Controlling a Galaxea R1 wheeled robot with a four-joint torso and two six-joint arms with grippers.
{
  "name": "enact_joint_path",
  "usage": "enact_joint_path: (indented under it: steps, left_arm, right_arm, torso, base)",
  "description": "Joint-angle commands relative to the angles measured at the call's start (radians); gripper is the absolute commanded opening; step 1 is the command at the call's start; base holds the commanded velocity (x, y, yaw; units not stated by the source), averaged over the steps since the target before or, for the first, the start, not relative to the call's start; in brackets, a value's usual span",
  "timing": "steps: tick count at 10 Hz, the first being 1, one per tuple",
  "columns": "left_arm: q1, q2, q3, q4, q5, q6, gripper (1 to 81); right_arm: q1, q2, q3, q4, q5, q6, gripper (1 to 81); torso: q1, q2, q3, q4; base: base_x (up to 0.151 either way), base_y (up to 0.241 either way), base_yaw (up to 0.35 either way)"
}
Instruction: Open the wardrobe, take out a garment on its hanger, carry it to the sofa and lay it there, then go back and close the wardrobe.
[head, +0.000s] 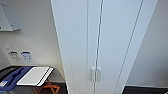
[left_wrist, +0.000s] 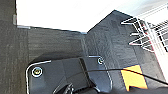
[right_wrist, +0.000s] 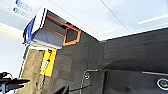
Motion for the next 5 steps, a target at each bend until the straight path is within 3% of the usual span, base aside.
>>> enact_joint_path:
  steps: [1,5]
  left_arm:
    - [-0.239,-0.162,0.181,0.077,0.024,0.006,81.1]
    - [-0.488,-0.211,0.253,0.091,0.05,-0.007,81.1]
  right_arm:
    - [0.242,-0.135,0.213,-0.052,-0.106,0.005,81.1]
    - [0.5,-0.139,0.288,-0.031,-0.245,0.01,81.1]
  torso:
    - [0.0,0.0,0.0,0.0]
    - [0.001,0.001,-0.001,0.0]
  base:
    - [0.0,0.0,0.0]
    - [0.0,0.0,0.0]
